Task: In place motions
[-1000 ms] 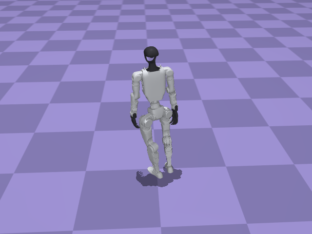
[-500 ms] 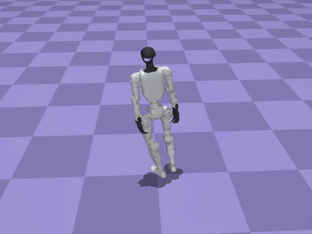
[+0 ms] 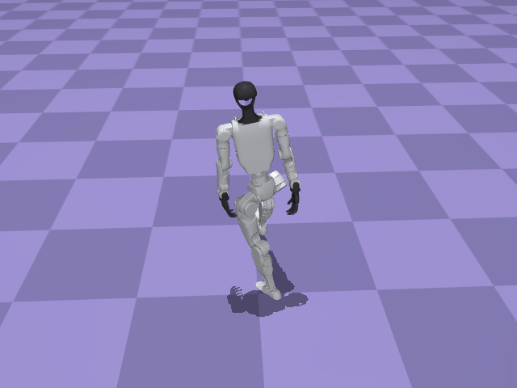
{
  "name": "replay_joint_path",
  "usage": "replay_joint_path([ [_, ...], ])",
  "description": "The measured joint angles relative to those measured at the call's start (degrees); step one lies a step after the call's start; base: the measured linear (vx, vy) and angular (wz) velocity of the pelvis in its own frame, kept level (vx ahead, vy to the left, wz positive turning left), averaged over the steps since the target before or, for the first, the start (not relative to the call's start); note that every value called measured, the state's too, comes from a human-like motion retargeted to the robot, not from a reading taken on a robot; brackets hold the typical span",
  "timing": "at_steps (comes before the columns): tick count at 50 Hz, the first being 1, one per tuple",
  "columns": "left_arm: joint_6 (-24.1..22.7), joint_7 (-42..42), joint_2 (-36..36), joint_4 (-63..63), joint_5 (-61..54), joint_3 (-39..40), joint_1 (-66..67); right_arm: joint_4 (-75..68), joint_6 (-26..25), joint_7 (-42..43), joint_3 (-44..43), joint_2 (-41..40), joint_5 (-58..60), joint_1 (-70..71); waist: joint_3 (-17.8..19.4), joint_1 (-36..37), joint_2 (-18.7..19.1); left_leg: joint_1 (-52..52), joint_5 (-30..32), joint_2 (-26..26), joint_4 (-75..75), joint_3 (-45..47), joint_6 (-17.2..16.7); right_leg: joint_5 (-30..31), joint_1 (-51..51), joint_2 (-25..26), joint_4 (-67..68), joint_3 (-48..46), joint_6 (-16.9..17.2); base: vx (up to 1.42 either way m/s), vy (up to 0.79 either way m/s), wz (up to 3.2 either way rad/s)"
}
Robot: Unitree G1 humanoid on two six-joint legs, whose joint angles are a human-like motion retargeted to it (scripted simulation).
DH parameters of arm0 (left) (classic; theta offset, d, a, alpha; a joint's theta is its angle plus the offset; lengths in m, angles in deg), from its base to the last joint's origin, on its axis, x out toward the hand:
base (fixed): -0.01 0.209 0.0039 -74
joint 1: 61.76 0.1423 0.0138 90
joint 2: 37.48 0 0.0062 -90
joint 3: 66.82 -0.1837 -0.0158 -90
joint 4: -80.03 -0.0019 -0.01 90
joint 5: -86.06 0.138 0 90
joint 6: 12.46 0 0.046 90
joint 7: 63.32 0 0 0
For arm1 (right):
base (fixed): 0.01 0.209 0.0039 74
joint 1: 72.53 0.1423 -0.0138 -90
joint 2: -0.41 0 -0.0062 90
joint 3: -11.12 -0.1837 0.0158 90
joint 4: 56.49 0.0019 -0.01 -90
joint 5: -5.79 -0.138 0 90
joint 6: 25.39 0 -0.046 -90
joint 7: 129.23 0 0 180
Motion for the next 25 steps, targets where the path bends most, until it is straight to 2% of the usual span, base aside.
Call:
replay_joint_path([
  [6, -0.97, -0.56, -1.09, 0.33, 0.61, -0.17, 0.56, 0.20, 0.14, 1.00, -0.64, 0.40, -1.83, 0.36, -2.53, 4.65, -2.39, 1.13, -1.17, -1.74, -0.06, 4.08, -0.99, 2.63, 9.22, 0.13, 4.40, -1.67, 1.41, -0.01, 0.00, -0.54],
  [10, -0.85, -0.37, -1.38, -2.35, 1.76, 1.05, 3.02, 1.69, 0.41, 2.60, -0.20, 0.72, -1.48, 1.12, -5.31, 5.38, -1.10, -0.65, -1.55, -0.32, 0.21, 4.84, -2.18, 5.32, 17.65, 1.77, 9.80, -3.32, 2.52, -0.08, 0.03, -0.27],
  [13, -0.23, 0.64, -1.11, -6.27, 2.41, 2.28, 4.66, 3.62, 0.82, 3.87, 0.69, 0.84, -0.31, 1.92, -7.00, 6.28, -0.08, -1.88, -1.58, 0.83, 0.06, 5.64, -2.96, 6.84, 23.51, 3.80, 13.62, -0.96, 4.58, -0.21, 0.07, -0.28],
  [15, 0.18, 1.47, -1.46, -7.79, 2.43, 2.55, 6.71, 4.96, 1.49, 4.68, 1.64, 0.79, 0.43, 1.69, -8.19, 6.43, 0.92, -2.33, -1.30, 1.80, -0.58, 5.50, -3.63, 9.18, 28.87, 5.81, 11.92, -1.29, 5.56, -0.22, 0.09, -0.05],
  [17, 0.25, 2.04, -0.55, -10.05, 2.51, 3.67, 7.33, 6.04, 1.65, 4.57, 2.64, 0.86, 1.95, 2.73, -9.60, 6.28, -0.64, -3.28, -1.48, 0.09, -0.17, 5.72, -3.95, 5.28, 33.20, 4.97, 9.66, -4.66, 8.59, -0.25, 0.11, -0.07],
  [18, 0.02, 2.47, -0.34, -10.43, 2.47, 4.17, 8.11, 6.40, 1.75, 4.41, 3.23, 0.78, 2.56, 2.99, -10.56, 6.81, -1.69, -3.50, -1.47, -0.96, -0.21, 6.50, -4.16, 2.15, 34.92, 4.96, 6.42, -7.10, 7.50, -0.21, 0.09, -0.35],
  [20, -0.46, 3.30, 0.27, -10.76, 2.43, 4.89, 9.70, 6.87, 1.79, 3.46, 4.12, 0.43, 3.69, 3.28, -12.31, 8.14, -4.01, -3.56, -1.32, -2.74, -0.40, 7.99, -4.78, -0.70, 35.52, 4.67, 0.96, -4.60, 6.58, -0.20, 0.08, -0.54],
  [22, -0.66, 3.82, 0.90, -11.27, 2.25, 5.39, 10.39, 7.04, 1.52, 1.68, 4.60, 0.02, 4.51, 3.69, -13.24, 10.57, -5.66, -3.64, -0.84, -3.20, -0.56, 9.90, -5.19, -1.33, 35.42, 4.31, -1.66, -2.36, 5.45, -0.33, 0.10, -0.53],
  [25, -0.95, 4.44, 0.28, -11.42, 0.19, 5.73, 9.40, 7.85, 0.98, -0.30, 4.60, 0.27, 5.85, 5.37, -11.24, 11.39, -6.70, -3.27, 0.34, -3.36, -0.16, 9.73, -5.40, 0.38, 37.66, 5.03, -5.78, -2.96, 5.43, -0.46, 0.16, 0.05],
])
